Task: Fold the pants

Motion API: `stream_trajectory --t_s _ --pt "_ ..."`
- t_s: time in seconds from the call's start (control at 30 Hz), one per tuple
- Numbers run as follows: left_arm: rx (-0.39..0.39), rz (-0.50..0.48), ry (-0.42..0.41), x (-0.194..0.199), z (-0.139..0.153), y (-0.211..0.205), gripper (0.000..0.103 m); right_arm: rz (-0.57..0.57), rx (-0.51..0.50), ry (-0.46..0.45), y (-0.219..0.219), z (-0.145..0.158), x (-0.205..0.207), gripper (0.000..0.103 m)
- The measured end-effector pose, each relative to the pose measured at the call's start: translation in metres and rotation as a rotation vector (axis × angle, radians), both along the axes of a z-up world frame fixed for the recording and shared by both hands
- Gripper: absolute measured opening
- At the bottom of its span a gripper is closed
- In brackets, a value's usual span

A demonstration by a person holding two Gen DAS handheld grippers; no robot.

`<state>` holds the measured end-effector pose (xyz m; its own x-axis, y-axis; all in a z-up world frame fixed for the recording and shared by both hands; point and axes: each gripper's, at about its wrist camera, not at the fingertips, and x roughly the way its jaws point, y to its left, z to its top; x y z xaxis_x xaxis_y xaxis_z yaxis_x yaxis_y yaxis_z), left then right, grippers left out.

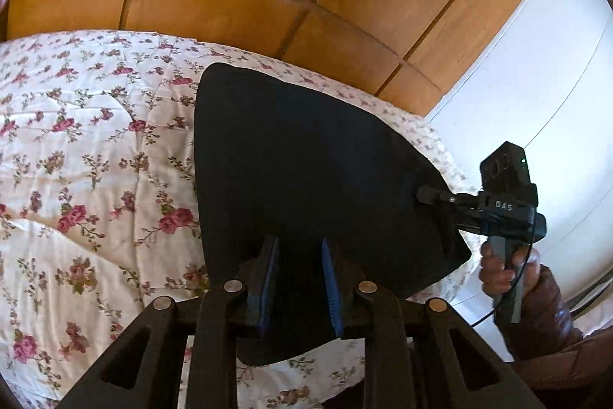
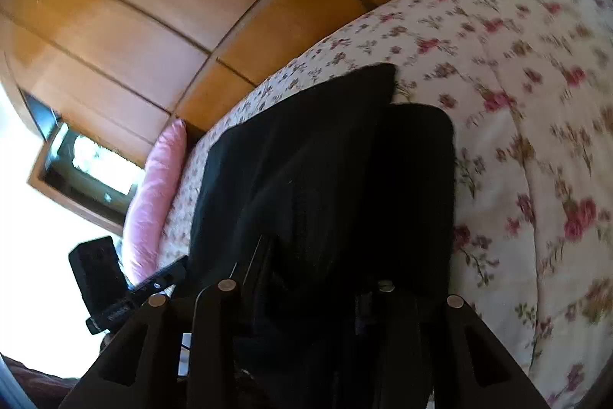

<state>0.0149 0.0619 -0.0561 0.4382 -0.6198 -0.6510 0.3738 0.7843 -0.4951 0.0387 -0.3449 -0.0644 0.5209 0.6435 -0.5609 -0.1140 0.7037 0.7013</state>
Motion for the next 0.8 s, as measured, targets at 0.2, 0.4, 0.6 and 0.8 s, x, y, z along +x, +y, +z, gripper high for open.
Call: stream_trajectory --t_s 0.2,0.4,0.6,0.8 --pt "0.019 -0.002 -0.010 -0.002 0.001 -0.003 0.022 -0.139 0.013 -0.056 -0.036 0.025 -0.042 0.042" --pt "0.038 -0.003 -0.031 0.006 -0.006 -0.008 0.022 -0.064 0.010 -0.056 -0.023 0.039 -0.083 0.042" --pt "0.037 -0.007 -0.041 0.003 -0.004 -0.006 0.022 -0.072 -0.053 0.003 0.002 0.014 -0.075 0.009" --pt "-0.011 -0.035 -0.050 -0.006 0.003 0.000 0.022 -0.038 -0.258 -0.052 0.016 0.034 -0.083 0.007"
